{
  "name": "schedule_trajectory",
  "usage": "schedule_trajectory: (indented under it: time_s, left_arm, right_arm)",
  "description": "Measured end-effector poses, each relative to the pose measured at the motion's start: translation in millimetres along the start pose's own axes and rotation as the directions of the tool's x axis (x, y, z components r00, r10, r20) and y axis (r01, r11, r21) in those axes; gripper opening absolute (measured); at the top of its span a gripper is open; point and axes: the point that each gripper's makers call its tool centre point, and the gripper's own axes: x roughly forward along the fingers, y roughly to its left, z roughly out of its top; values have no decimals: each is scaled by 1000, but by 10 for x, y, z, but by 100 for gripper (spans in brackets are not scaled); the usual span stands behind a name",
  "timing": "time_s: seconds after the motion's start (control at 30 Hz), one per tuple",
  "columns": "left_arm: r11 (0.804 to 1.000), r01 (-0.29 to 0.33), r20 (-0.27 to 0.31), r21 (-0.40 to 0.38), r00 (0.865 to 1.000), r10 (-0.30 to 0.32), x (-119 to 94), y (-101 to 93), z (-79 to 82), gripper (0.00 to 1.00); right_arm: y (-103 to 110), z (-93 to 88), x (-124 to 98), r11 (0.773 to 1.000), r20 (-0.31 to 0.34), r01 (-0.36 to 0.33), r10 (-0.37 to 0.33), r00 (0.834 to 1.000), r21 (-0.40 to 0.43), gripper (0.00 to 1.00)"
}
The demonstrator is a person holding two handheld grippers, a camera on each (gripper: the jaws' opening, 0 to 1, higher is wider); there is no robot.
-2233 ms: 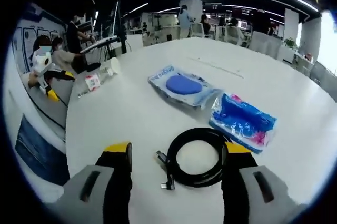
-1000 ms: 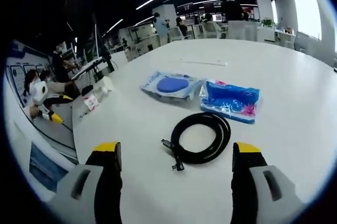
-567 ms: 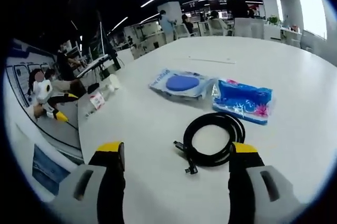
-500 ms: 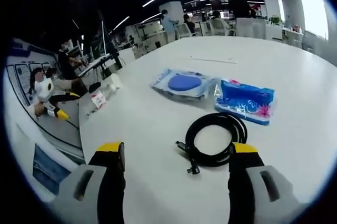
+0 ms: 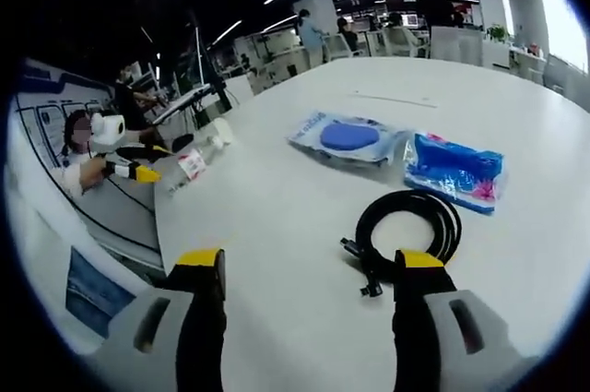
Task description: Arrange the tabletop items into an orderly group along one side of the table until the central work area is clear of visible clutter.
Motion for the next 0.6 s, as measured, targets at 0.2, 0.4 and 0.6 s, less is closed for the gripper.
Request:
schedule_trajectory:
  time_s: [0.2,0.4,0.6]
  left_arm:
    - [999,-52,-7,-4,999,52,146,192,36,72]
    - [994,-49,32,-99,998,52,167,279,110,68]
    - [996,-35,-31,-82,999,33,261,227,-6,69]
  right_arm:
    - [115,115,50,1000,2,-25,25,1000,-14,73]
    - [298,479,177,992,110,-96,87,990,81,71]
    - [596,884,470,984,134,-176,170,976,33,69]
